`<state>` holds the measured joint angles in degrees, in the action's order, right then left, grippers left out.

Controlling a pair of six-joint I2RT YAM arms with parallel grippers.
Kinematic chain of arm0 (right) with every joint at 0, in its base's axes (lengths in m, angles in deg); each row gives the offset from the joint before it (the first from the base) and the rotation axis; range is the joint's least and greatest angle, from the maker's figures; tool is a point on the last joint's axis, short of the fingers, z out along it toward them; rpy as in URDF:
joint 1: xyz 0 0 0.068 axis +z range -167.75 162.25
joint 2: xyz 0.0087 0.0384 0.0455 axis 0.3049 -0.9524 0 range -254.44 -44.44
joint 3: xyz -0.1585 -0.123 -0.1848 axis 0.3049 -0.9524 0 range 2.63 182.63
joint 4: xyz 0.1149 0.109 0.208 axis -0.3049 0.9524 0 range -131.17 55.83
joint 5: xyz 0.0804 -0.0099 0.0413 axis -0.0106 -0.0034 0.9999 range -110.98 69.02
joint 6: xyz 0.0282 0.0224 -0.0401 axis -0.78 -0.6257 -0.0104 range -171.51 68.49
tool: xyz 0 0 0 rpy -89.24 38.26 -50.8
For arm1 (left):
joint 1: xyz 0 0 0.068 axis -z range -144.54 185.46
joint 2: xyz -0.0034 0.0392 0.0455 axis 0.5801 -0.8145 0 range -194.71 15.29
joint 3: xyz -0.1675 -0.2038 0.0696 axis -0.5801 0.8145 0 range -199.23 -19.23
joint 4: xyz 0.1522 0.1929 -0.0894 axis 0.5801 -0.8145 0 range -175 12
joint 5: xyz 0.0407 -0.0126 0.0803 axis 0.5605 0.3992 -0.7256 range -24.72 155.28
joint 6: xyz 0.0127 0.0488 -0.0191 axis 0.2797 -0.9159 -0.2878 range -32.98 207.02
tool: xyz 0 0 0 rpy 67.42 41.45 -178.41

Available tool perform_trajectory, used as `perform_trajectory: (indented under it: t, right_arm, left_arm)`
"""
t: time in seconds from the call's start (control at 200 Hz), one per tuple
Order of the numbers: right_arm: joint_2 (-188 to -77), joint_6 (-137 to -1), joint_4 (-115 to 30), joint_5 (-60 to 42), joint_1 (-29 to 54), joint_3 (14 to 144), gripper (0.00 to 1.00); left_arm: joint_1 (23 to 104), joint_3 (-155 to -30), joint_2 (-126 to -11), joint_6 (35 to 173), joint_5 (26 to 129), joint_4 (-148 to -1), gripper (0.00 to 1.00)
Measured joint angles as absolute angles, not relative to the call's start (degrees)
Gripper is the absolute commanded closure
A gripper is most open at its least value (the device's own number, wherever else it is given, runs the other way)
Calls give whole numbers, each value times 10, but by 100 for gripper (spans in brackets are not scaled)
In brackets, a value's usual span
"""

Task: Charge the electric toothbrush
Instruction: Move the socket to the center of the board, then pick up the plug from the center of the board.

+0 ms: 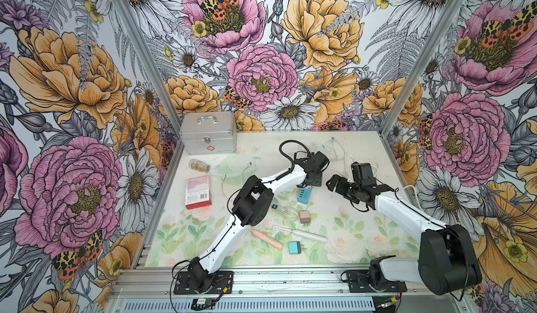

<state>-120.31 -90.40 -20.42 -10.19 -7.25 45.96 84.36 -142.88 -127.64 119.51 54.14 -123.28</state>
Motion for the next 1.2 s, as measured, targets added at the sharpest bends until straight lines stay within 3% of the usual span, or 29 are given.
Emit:
perform_trajectory:
  t: [0.255, 0.515, 0.72, 1.066, 1.201]
  right_arm:
    - [-1192, -903, -182, -95, -73, 460, 0]
    - [-1128, -897, -147, -76, -74, 436, 0]
    - [-1103, -897, -130, -75, -77, 413, 0]
    - [-1056, -898, -110, -78, -99, 399, 0]
    - [-1056, -898, -105, -78, -106, 398, 0]
  left_arm:
    - [862, -1328, -1196, 1203, 527, -1242, 14]
    - [959, -1188, -1055, 1266, 504, -1251, 14]
    - [1000, -1133, -1050, 1318, 518, -1245, 15]
    - [1003, -1077, -1019, 1382, 502, -1249, 16]
    - [1000, -1077, -1022, 1389, 503, -1249, 21]
